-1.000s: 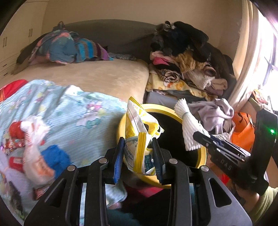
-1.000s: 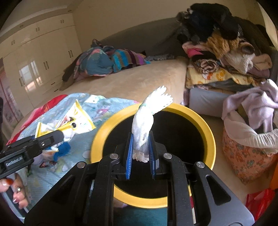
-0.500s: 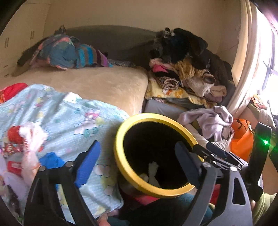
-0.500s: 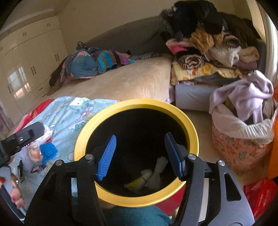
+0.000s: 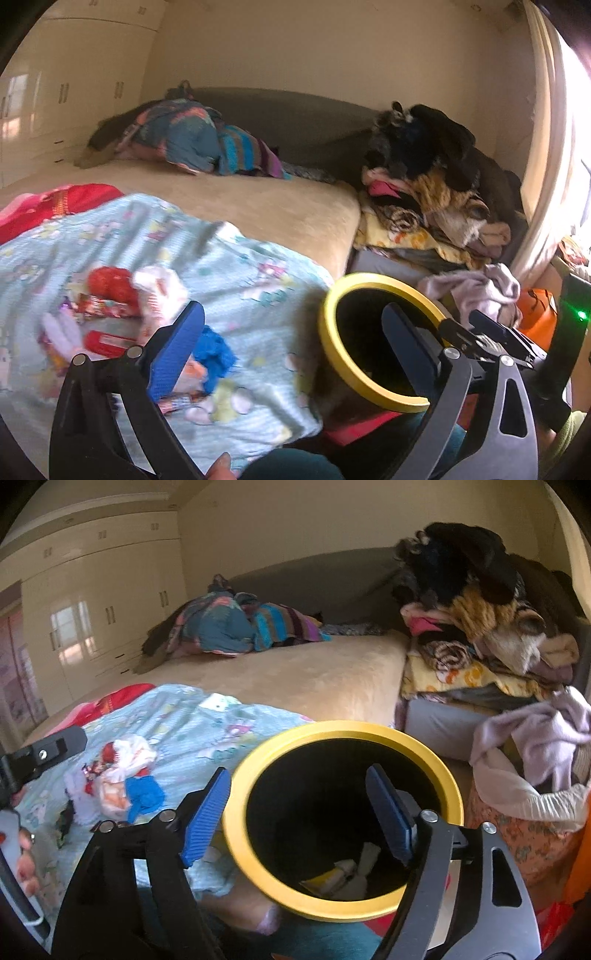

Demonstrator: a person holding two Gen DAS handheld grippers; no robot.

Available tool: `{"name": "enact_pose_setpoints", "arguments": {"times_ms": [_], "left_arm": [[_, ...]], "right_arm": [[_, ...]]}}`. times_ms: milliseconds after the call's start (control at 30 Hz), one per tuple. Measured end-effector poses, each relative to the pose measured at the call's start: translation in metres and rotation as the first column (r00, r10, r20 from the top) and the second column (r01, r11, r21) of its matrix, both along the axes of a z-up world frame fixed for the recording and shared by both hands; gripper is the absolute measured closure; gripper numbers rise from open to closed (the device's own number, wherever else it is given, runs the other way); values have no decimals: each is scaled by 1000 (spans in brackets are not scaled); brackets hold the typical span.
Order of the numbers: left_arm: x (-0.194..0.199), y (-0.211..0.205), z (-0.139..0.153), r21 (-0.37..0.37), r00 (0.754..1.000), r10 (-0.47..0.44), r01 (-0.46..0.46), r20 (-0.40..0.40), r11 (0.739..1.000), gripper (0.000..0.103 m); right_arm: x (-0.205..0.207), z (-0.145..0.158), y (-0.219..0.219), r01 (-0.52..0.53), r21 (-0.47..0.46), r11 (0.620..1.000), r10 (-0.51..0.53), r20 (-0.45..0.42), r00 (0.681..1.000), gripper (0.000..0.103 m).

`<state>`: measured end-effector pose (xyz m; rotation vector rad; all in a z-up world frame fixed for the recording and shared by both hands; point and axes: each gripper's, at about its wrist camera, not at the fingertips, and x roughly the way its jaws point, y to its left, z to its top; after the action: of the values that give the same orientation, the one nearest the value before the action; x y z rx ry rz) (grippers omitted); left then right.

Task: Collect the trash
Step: 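Move both tools back over the trash on the bed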

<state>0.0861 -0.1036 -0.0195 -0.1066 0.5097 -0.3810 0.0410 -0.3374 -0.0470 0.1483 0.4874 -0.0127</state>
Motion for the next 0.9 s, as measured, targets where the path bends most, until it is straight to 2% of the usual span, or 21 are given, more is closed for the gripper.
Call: {"name": "enact_pose_setpoints", "arguments": {"times_ms": [533, 900], "left_arm": [[-8, 82, 7, -56, 987, 161, -160, 14, 986, 8], [-15, 126, -1, -52, 970, 243, -243, -9, 969, 8]], "right_arm": [[-6, 10, 82, -224, -86, 971, 226, 10, 974, 29], [3, 11, 125, -337, -87, 938, 336, -18, 942, 25]]}}
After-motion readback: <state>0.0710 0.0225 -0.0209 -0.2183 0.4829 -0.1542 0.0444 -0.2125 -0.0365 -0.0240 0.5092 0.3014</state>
